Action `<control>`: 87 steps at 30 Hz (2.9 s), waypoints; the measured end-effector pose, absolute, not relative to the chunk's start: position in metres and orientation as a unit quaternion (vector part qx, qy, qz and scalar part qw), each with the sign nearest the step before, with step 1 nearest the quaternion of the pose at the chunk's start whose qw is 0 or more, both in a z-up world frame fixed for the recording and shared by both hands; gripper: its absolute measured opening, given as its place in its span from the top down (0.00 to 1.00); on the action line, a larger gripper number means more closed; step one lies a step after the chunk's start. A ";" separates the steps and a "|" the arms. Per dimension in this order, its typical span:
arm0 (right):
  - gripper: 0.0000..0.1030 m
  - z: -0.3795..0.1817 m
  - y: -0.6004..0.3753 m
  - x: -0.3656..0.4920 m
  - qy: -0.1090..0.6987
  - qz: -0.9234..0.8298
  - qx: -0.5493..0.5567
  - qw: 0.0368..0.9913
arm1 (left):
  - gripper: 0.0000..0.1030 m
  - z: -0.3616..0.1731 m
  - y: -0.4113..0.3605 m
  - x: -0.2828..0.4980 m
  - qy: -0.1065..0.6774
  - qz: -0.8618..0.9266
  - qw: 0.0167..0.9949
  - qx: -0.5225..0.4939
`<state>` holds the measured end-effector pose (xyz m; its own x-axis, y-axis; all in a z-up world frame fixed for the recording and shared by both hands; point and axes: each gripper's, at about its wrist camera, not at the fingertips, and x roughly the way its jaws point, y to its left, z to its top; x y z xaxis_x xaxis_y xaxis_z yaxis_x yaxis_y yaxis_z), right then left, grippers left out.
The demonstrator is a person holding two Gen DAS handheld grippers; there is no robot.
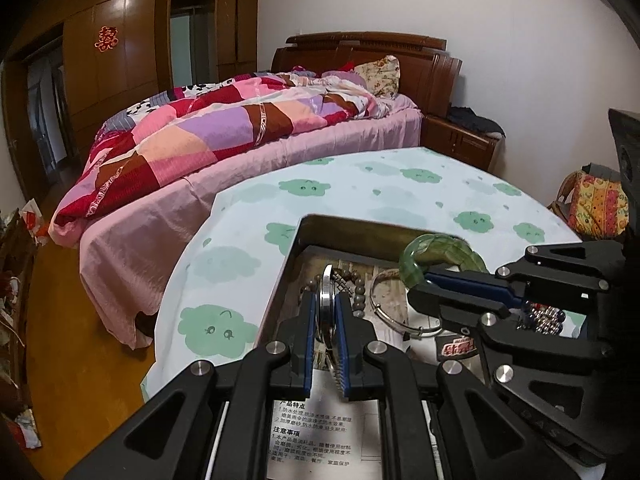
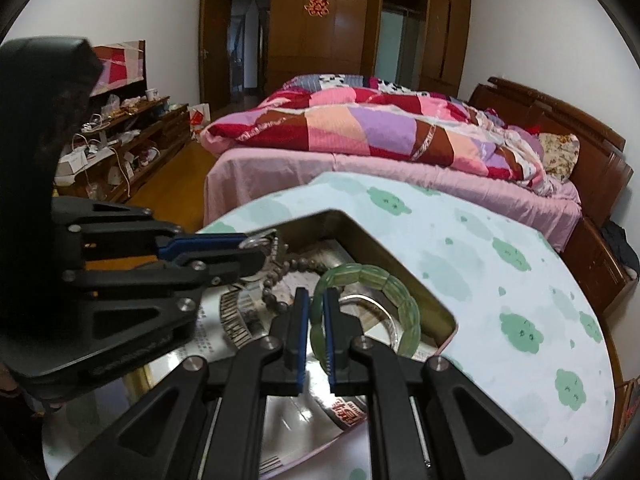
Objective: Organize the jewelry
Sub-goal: 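Lower both pieces into the tin and open both tools, then withdraw both open tools from the tin back toward the jewelry pile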
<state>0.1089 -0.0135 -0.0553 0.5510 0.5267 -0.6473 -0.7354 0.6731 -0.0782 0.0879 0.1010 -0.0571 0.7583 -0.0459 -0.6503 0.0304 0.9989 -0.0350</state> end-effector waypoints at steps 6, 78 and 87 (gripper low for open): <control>0.91 -0.065 -0.011 0.113 0.322 0.354 -0.182 0.859 | 0.91 -0.067 0.100 0.092 0.361 -0.021 0.932 -0.008; 0.27 -0.081 -0.223 0.071 0.412 0.174 -0.039 0.894 | 0.31 -0.031 -0.002 0.028 0.312 -0.049 0.948 0.047; 0.27 -0.090 -0.210 0.062 0.414 0.198 -0.049 0.887 | 0.31 -0.049 -0.037 0.021 0.333 -0.084 0.936 0.075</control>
<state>0.0623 -0.2101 -0.0896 0.5782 0.3102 -0.7546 -0.3921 0.9168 0.0764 0.0213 -0.0373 -0.0492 0.7647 -0.1081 -0.6353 0.2073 0.9747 0.0836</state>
